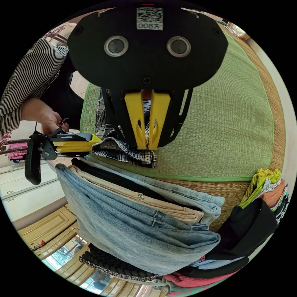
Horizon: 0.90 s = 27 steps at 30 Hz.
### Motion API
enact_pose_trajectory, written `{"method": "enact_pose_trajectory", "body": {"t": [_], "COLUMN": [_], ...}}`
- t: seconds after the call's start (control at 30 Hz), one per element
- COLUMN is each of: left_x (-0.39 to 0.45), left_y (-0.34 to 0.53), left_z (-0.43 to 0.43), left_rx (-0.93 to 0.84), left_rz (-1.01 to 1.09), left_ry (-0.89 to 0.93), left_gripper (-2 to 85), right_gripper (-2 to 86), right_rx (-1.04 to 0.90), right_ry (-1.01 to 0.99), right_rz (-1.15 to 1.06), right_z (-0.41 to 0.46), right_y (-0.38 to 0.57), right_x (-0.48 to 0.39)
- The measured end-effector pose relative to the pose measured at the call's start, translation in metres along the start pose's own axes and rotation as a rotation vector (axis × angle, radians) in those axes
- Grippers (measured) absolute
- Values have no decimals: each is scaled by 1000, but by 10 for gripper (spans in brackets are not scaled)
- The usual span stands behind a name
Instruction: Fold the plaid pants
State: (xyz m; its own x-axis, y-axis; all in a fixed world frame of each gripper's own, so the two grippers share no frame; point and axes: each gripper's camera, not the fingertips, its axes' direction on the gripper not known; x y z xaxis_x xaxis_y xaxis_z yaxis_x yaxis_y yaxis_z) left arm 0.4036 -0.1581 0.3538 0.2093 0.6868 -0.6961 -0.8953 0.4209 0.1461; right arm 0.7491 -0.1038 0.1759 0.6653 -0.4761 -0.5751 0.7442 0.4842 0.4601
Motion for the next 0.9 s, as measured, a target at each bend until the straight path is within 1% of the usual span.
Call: {"method": "enact_pose_trajectory", "body": {"t": [0.13,0.27,0.43,0.5,0.63,0.7,0.83,0.9], "left_x": [-3,3,11,14,16,15,6,1], "left_y": [-3,-1,12,22,62,87,161,196], "left_z": [-13,-31,-62,-78,-123,-145,-191,-207], "left_rx": [11,5,18,31,94,132,220,247], "left_rz": [-4,36,89,105,127,122,79,48], "left_ry": [3,-31,-70,-79,-96,-100,-102,-110], "left_gripper": [16,15,13,12,12,12,13,13], "right_gripper": [11,8,7,7,8,8,8,7], "right_rx": [-4,17,40,53,68,69,40,8], "right_ry": [-17,-39,-33,-60,-77,-121,-147,-197], "right_rz": [7,8,-71,-119,-233,-322,-475,-557], "right_z": [-2,-9,-20,-27,-35,-35,-24,-9], "right_y": [4,10,17,22,29,34,45,54], "right_x": [0,-5,-32,-50,-91,-124,-183,-221]}}
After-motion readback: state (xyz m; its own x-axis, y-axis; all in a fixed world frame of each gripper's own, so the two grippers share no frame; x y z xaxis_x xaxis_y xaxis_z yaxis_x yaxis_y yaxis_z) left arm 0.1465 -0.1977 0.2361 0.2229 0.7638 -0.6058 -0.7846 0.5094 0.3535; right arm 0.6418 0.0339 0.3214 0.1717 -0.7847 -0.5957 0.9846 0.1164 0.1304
